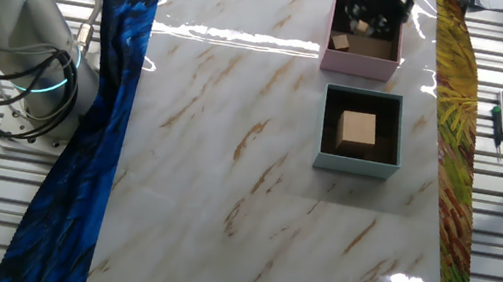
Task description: Move an object from one box to another
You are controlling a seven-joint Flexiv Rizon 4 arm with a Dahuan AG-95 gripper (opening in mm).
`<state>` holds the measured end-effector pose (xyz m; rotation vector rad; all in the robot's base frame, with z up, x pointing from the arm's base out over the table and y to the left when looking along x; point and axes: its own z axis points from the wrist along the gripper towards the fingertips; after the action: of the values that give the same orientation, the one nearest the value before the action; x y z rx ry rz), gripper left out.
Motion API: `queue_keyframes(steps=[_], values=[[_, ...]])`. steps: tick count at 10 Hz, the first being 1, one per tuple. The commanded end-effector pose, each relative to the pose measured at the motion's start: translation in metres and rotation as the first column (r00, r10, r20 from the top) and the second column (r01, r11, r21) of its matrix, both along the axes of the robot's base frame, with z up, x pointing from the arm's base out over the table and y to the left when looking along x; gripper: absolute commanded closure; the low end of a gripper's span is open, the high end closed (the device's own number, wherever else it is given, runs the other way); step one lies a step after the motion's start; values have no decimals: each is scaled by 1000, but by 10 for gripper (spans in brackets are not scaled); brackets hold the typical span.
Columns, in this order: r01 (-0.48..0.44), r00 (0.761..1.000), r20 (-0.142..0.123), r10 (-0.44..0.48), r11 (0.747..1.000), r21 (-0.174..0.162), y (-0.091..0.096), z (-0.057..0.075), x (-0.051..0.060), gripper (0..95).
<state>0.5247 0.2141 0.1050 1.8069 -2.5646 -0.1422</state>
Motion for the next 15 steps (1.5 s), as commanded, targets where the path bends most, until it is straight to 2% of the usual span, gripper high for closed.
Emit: queue_keyframes(steps=[1,4,8,10,12,15], values=[[48,999,10,-48,999,-21,23,-5,-11,950],[56,998,17,-55,998,-37,27,-5,-12,950],[19,1000,23,-18,999,-36,27,-5,-12,950],[28,999,23,-27,999,-23,37,-7,-13,950],[42,999,27,-41,999,-28,55,-13,-12,950],[21,999,38,-19,999,-30,62,-18,-12,950]])
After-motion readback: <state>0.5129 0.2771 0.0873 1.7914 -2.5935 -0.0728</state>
